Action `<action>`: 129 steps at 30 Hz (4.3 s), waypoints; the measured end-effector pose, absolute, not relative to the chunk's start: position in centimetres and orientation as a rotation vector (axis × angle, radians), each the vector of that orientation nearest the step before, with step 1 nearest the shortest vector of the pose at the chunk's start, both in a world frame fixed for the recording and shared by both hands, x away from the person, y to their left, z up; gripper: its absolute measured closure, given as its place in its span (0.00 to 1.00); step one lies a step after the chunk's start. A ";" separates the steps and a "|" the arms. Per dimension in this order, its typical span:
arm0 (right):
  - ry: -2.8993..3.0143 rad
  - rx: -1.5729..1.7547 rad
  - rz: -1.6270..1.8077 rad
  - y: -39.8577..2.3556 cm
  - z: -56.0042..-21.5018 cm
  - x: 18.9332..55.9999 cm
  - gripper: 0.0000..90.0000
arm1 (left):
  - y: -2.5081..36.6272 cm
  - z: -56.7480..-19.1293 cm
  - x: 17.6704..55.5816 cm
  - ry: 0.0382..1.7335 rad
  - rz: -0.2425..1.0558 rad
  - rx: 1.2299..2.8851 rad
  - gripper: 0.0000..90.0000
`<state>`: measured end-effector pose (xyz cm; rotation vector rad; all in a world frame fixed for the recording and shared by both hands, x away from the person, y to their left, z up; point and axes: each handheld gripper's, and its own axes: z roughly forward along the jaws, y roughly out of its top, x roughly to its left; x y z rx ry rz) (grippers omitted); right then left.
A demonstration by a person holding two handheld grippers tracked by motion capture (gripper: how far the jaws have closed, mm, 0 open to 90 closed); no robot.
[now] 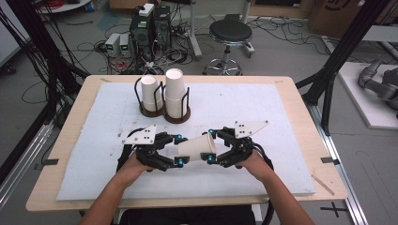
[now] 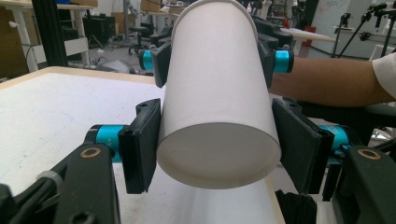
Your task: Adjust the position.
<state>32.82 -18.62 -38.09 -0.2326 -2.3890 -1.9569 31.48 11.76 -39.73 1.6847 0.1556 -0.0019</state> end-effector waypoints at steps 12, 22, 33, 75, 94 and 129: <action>-2.431 -0.233 -1.928 -19.0 -37.8 33.1 0.31 | 11.5 -39.2 31.4 0.216 0.039 1.727 0.30; -2.464 -0.238 -1.861 -18.5 -37.5 33.2 0.31 | 11.1 -39.4 31.3 0.223 0.039 1.755 0.34; -2.425 -0.279 -1.899 -18.5 -37.3 33.1 0.24 | 11.0 -39.6 31.3 0.207 0.011 1.732 0.39; -2.458 -0.311 -1.913 -18.2 -37.0 32.9 0.31 | 10.6 -39.6 31.1 0.242 0.062 1.803 0.38; -2.286 -0.411 -2.037 -18.5 -36.9 33.0 0.22 | 11.2 -39.5 31.3 0.252 0.029 1.671 0.39; -2.513 -0.321 -1.961 -17.4 -36.2 32.1 0.27 | 9.9 -39.7 31.0 0.263 0.082 1.764 0.38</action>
